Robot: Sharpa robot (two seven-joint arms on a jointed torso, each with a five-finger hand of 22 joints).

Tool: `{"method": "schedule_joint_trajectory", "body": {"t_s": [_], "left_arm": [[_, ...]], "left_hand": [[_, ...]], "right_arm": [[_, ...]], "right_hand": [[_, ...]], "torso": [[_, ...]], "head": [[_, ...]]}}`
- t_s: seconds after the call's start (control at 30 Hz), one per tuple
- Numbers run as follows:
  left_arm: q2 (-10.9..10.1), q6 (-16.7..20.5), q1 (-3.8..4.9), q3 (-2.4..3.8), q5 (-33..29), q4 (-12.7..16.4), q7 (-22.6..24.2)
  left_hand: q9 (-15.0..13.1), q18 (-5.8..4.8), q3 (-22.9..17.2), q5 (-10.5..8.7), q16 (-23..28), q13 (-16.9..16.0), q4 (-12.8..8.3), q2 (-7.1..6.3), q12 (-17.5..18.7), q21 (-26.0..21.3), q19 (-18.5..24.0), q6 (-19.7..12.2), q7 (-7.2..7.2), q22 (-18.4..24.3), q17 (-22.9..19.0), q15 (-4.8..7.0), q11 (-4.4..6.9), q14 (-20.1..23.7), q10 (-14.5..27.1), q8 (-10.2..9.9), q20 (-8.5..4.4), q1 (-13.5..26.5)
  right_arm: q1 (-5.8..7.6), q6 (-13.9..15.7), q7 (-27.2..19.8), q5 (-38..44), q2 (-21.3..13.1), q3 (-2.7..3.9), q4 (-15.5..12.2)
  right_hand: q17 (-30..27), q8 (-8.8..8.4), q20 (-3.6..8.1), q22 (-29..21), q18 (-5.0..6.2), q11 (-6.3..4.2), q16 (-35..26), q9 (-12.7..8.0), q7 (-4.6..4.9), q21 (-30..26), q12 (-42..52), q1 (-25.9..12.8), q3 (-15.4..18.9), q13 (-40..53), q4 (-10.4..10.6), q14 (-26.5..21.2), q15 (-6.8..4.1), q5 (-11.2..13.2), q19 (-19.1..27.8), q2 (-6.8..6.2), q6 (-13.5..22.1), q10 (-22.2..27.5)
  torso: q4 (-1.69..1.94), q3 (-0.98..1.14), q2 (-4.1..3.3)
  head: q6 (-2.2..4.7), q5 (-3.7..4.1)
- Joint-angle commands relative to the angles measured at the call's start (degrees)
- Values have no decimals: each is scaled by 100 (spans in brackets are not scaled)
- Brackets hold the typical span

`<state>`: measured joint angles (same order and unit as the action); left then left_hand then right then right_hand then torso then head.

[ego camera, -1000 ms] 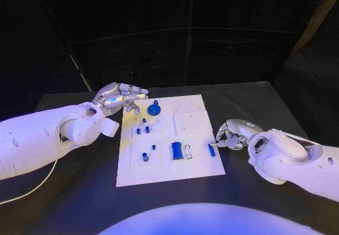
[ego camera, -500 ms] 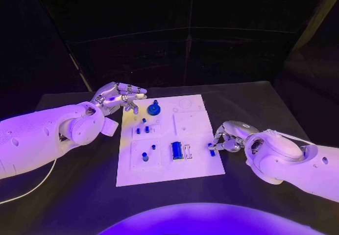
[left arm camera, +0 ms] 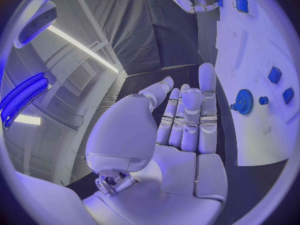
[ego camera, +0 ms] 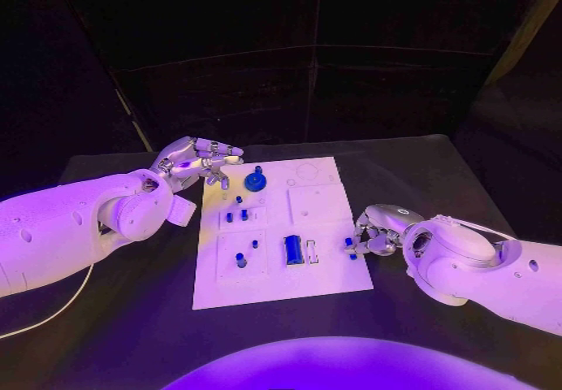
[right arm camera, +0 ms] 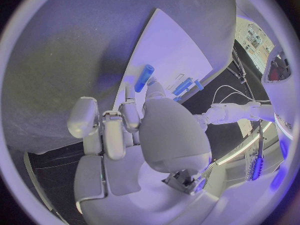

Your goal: Assemble the parts on the task board

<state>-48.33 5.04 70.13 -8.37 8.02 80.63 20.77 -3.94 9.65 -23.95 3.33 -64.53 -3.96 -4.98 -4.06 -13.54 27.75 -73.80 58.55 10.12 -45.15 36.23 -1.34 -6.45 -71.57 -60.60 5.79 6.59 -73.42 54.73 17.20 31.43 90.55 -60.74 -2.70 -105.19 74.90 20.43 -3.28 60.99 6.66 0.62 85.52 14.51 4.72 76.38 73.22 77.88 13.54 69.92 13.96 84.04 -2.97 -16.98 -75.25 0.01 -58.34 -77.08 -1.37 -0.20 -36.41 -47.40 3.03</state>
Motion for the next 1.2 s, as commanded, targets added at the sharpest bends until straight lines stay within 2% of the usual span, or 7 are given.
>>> {"method": "schedule_joint_trajectory", "body": {"t_s": [0.03, 0.3, 0.53, 0.73, 0.8, 1.07, 1.2], "left_arm": [[3, -36, 6, 2, -26, 4, 21], [-8, -58, 6, 0, -26, 14, 14], [-15, -61, 6, 0, -26, 22, 15], [-21, -59, 6, -1, -26, 28, 14], [-25, -57, 6, -1, -26, 29, 13], [-33, -55, 6, -1, -26, 36, 11], [-34, -54, 6, -1, -26, 38, 8]], "left_hand": [[5, 76, 9, 12, -30, 7, -16, 18, -37, -28, 12, -29, 23, 7, 3, 8, 11, 26, 31, 21, 14, 6], [5, 76, 9, 12, -30, 7, -16, 18, -37, -28, 12, -29, 23, 7, 3, 8, 11, 26, 31, 21, 14, 6], [5, 76, 9, 12, -30, 7, -16, 18, -37, -28, 12, -29, 23, 7, 3, 8, 11, 26, 31, 21, 14, 6], [5, 76, 13, 11, -32, 8, -17, 23, -43, -32, 9, -33, 26, 12, -8, 7, 8, 31, 38, 23, 14, 2], [5, 76, 13, 11, -32, 8, -17, 23, -43, -32, 9, -33, 26, 12, -8, 7, 8, 31, 38, 23, 14, 2], [5, 76, 13, 11, -32, 8, -17, 23, -43, -32, 9, -33, 26, 12, -8, 7, 8, 31, 38, 23, 14, 2], [5, 76, 12, 12, -32, 8, -21, 25, -45, -33, 8, -33, 26, 14, -13, 7, 9, 33, 41, 24, 14, -5]], "right_arm": [[-4, -281, 4, 82, 32, -4, 13], [-19, -461, 20, 341, 120, -5, 45], [-31, -639, 44, 862, 214, -5, 67], [-40, -807, 58, 1213, 262, -5, 64], [-42, -827, 68, 1278, 268, -5, 58], [-44, -611, 115, 1229, 251, -5, -9], [-43, -443, 134, 1041, 227, -4, -56]], "right_hand": [[658, 27, 9, 9, -116, -13, 27, 8, 10, 25, 19, 86, 0, 0, -54, 427, -30, -2, -32, -1, -47, -45], [652, 31, 24, 15, -117, -24, 22, 68, 5, 22, -1, 340, -41, -2, -239, 424, -43, 72, -31, 7, -20, -28], [667, 7, 49, 13, -116, -51, 27, 108, -17, 13, -39, 876, -358, -6, -565, 426, -70, 163, -26, 144, -17, 1], [676, -58, 51, 19, -121, -39, 29, 103, 6, 10, -96, 1136, -602, -33, -762, 426, -61, 187, -26, 138, -23, 42], [675, -89, 45, 17, -120, -31, 28, 97, 20, 6, -117, 1122, -664, -47, -767, 425, -52, 92, -23, 127, -23, 56], [685, -183, 45, 51, -122, -52, 31, 99, -5, 19, -121, 848, -1043, -17, -589, 428, -60, -798, -40, 85, -78, 22], [710, -201, 59, 98, -129, -68, 45, 117, -25, 44, -94, 760, -1249, 19, -513, 435, -77, -979, -68, 62, -96, -20]], "torso": [[7, -1, 1], [-1, -2, -1], [-2, -2, 2], [3, 1, -2], [-3, 0, 1], [-6, -2, 3], [2, -4, 5]], "head": [[-4, -12], [-12, -34], [-22, -51], [-31, -70], [-35, -72], [-35, -70], [-32, -55]]}}
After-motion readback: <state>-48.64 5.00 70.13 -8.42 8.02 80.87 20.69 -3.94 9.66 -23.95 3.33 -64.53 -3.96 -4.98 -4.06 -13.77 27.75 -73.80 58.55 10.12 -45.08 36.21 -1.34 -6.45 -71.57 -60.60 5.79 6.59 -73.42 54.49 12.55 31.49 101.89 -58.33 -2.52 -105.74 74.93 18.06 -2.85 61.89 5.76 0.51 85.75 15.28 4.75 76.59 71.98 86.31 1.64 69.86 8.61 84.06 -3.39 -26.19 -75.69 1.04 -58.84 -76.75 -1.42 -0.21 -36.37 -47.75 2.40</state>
